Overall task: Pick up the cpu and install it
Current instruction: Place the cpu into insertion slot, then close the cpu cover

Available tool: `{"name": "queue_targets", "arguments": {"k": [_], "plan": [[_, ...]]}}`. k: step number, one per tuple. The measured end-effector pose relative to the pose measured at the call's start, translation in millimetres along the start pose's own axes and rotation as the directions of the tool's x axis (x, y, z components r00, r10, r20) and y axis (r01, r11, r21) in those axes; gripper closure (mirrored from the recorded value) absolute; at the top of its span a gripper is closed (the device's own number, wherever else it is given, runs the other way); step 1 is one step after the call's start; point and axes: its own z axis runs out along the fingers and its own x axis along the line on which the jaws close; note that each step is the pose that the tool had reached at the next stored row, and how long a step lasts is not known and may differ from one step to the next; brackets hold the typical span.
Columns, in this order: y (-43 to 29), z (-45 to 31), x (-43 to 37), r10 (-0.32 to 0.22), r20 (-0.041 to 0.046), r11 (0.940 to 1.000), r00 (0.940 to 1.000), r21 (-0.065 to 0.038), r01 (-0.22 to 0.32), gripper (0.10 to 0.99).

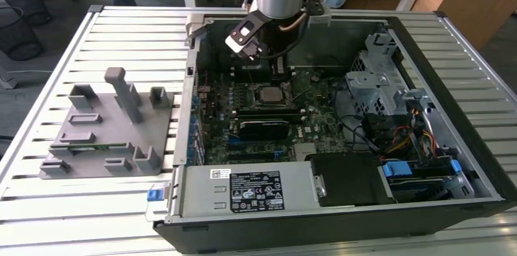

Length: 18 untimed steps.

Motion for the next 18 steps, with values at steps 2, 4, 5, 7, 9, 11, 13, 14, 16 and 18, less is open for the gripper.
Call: {"name": "queue_targets", "arguments": {"k": [2, 4, 5, 7, 9, 11, 13, 14, 16, 18], "plan": [[0.2, -2.8, 0.0, 0.0, -0.0001, 1.0, 1.0, 0.0, 0.0, 0.98], [0.3, -4.7, 0.0, 0.0, -0.0001, 1.0, 1.0, 0.0, 0.0, 0.98], [0.3, -5.2, -0.1, 0.0, -0.0001, 1.0, 1.0, 0.0, 0.0, 0.98], [0.4, -6.1, -0.1, 0.0, -0.0001, 1.0, 1.0, 0.0, 0.0, 0.98], [0.4, -6.9, -0.1, 0.0, -0.0001, 1.0, 1.0, 0.0, 0.0, 0.98], [0.5, -7.3, -0.1, 0.001, -0.0002, 1.0, 1.0, 0.0, -0.001, 0.98], [0.5, -7.7, -0.1, 0.001, -0.0001, 1.0, 1.0, 0.0, -0.001, 0.98], [0.5, -7.7, -0.1, 0.001, -0.0002, 1.0, 1.0, 0.0, -0.001, 0.98], [0.5, -8.1, -0.1, 0.001, -0.0005, 1.0, 1.0, 0.0, -0.001, 0.98], [0.5, -8.7, -0.1, 0.001, -0.0011, 1.0, 1.0, 0.0, -0.001, 0.98]]}}
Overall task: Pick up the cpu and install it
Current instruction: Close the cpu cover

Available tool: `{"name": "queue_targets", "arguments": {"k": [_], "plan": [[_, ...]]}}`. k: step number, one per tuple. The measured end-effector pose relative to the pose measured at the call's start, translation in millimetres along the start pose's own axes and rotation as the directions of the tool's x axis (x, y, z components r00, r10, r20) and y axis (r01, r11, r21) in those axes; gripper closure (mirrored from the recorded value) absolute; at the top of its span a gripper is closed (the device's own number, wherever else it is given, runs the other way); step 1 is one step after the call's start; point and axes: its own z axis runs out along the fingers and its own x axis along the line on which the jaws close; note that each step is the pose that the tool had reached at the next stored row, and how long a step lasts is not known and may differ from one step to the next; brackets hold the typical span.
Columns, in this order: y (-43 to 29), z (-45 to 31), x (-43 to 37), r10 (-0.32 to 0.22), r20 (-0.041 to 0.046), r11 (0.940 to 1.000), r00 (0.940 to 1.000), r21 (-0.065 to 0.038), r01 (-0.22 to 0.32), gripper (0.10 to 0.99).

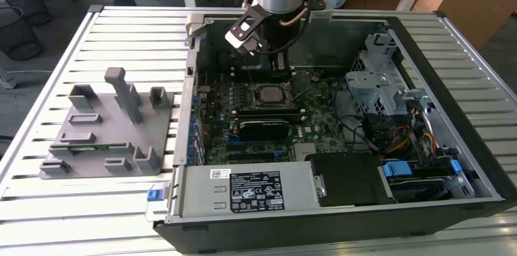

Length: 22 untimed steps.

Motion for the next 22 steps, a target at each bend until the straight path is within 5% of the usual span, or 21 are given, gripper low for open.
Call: {"name": "queue_targets", "arguments": {"k": [22], "plan": [[0.7, -11.0, -0.1, 0.001, -0.0184, 1.0, 0.9998, 0.0, -0.001, 0.98]]}}
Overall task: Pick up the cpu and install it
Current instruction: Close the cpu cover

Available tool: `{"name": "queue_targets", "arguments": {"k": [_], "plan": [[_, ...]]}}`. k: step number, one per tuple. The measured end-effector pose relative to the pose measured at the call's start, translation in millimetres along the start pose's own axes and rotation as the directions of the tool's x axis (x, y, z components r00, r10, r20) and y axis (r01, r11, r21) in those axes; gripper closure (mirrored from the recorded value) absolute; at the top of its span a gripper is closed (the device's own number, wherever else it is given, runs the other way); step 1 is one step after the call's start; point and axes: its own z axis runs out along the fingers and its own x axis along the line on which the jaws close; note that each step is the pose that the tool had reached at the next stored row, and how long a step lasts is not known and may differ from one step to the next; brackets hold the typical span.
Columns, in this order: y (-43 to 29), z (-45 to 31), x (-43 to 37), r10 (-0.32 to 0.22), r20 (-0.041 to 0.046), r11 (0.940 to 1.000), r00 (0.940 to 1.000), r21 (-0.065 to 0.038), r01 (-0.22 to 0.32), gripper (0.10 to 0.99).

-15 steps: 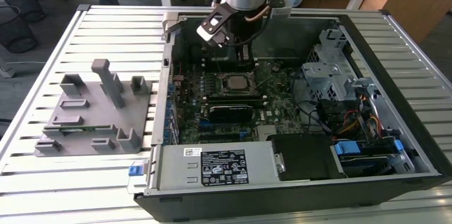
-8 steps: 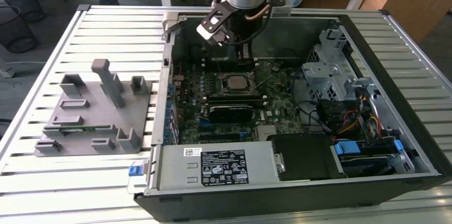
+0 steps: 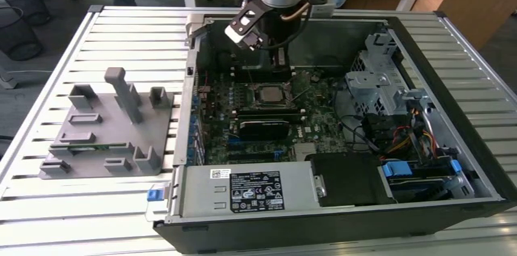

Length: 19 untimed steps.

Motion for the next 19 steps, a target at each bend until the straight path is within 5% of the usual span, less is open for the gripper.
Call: {"name": "queue_targets", "arguments": {"k": [6, 13, 19], "plan": [[0.6, -8.9, -0.1, 0.0, -0.0007, 1.0, 1.0, 0.0, 0.0, 0.98], [1.3, -9.0, -12.9, 0.002, -0.0008, 1.0, 1.0, 0.001, -0.002, 0.98], [17.4, -8.0, -13.3, 0.002, -0.0081, 0.9998, 1.0, 0.019, -0.002, 0.98]]}}
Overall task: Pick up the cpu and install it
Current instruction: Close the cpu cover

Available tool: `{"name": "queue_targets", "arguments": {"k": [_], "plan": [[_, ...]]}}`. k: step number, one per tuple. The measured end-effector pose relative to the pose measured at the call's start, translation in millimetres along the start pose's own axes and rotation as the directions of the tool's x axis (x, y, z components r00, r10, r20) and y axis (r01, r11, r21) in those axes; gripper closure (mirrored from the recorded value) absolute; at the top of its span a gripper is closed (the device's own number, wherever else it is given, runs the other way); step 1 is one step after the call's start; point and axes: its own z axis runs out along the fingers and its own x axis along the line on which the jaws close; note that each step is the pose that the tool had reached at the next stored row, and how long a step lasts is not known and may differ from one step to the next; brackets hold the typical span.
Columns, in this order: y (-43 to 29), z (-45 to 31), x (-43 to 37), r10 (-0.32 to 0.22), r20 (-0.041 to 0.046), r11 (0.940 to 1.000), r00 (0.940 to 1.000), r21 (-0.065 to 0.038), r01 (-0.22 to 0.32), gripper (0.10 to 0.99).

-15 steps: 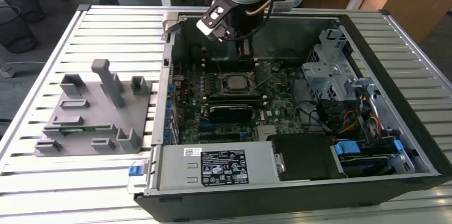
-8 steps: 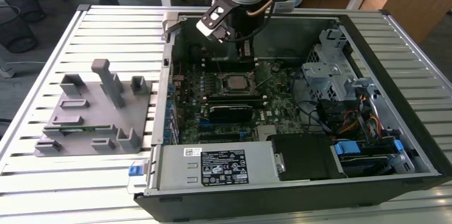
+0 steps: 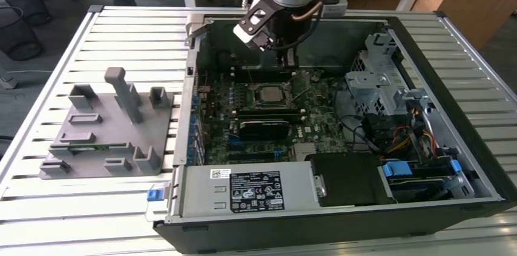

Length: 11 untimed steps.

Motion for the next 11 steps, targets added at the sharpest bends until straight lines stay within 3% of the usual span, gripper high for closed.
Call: {"name": "queue_targets", "arguments": {"k": [6, 11], "plan": [[8.3, 0.0, 0.0, 0.001, -0.0135, 1.0, 0.9999, 0.002, -0.001, 0.98], [11.7, -3.0, 0.1, 0.001, -0.0169, 1.0, 0.9999, 0.002, -0.001, 0.98]]}}
